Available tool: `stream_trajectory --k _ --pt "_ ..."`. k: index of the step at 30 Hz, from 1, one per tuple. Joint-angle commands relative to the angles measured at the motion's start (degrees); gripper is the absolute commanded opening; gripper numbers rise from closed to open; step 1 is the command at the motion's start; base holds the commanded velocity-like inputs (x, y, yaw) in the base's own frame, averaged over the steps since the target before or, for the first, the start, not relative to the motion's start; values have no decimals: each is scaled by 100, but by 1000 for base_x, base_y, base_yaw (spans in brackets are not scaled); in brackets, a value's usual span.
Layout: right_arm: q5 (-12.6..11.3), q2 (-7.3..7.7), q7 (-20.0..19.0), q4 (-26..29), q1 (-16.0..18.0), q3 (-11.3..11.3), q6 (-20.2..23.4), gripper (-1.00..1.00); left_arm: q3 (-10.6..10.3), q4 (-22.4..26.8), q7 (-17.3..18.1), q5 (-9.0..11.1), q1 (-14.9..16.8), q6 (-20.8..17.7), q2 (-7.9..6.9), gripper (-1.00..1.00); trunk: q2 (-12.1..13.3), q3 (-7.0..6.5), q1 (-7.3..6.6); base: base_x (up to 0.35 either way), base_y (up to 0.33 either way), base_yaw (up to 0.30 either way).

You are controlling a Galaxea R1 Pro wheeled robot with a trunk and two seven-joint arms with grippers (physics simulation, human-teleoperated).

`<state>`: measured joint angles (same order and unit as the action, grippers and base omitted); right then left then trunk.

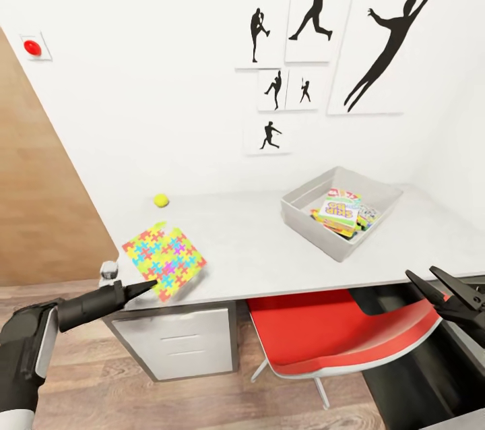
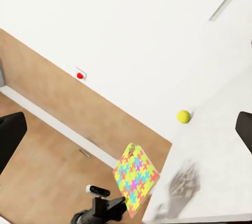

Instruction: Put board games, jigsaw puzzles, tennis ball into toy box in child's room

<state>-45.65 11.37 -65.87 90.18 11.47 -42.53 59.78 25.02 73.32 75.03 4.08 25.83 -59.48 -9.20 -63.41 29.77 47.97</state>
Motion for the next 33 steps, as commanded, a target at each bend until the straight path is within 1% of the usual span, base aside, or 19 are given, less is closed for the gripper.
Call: stream_trajectory --k 1,3,6,9,11,13,15,17,18,20,21,22,23,24,29,33 --pt "12 -2 -17 0 4 2 22 100 2 29 199 -17 2 -52 -65 -100 38 -13 -22 0 0 0" --pt "12 -3 -15 0 5 6 22 100 3 50 333 -12 1 -52 -178 -100 119 -49 -66 0 0 0" --pt "12 -7 -12 0 5 10 22 100 5 62 481 -1 8 -52 -295 -100 239 -103 -132 0 0 0" --pt "18 -27 -2 0 5 27 22 100 -62 65 638 -2 25 -52 -341 -100 359 -157 -198 0 0 0" --pt "20 -36 35 0 5 38 22 100 -218 62 699 -3 71 -52 -352 -100 439 -192 -242 0 0 0" --pt "21 -60 112 0 4 37 22 100 -482 61 764 2 257 -52 -363 -100 520 -228 -286 0 0 0" --pt "21 -78 149 0 4 21 22 100 -656 44 955 -12 410 -52 -381 -100 600 -264 -330 -19 0 0" --pt "16 -91 149 0 5 7 22 100 -733 -15 1143 -33 478 -52 -459 -100 680 -300 -374 -158 0 0" --pt "16 -96 147 0 5 -1 22 100 -764 -39 1227 -33 498 -52 -587 -100 720 -318 -396 -172 0 0" --pt "16 -98 149 0 4 -4 22 100 -787 -56 1284 -22 511 -52 -764 -100 800 -354 -440 -91 0 0" --pt "14 -101 159 0 4 -3 22 100 -794 -65 1315 -16 514 -52 -821 -100 840 -372 -462 -45 0 0" --pt "14 -102 163 0 4 -3 22 100 -799 -68 1338 -15 515 -52 -844 -100 881 -390 -484 -36 0 0" --pt "18 -105 171 0 4 2 22 100 -813 -74 1442 -17 517 -52 -894 -100 921 -408 -506 -19 0 0" --pt "17 -107 174 0 4 7 22 100 -820 -77 1497 -20 518 -52 -915 -100 961 -426 -528 -12 0 0" --pt "14 -116 170 0 4 16 22 100 -830 -80 1497 -36 516 -52 -946 -100 1161 -516 -637 -4 0 0" --pt "13 -169 134 0 5 7 22 100 -833 -82 1497 -39 511 -52 -958 -100 1322 -587 -725 -31 0 0"
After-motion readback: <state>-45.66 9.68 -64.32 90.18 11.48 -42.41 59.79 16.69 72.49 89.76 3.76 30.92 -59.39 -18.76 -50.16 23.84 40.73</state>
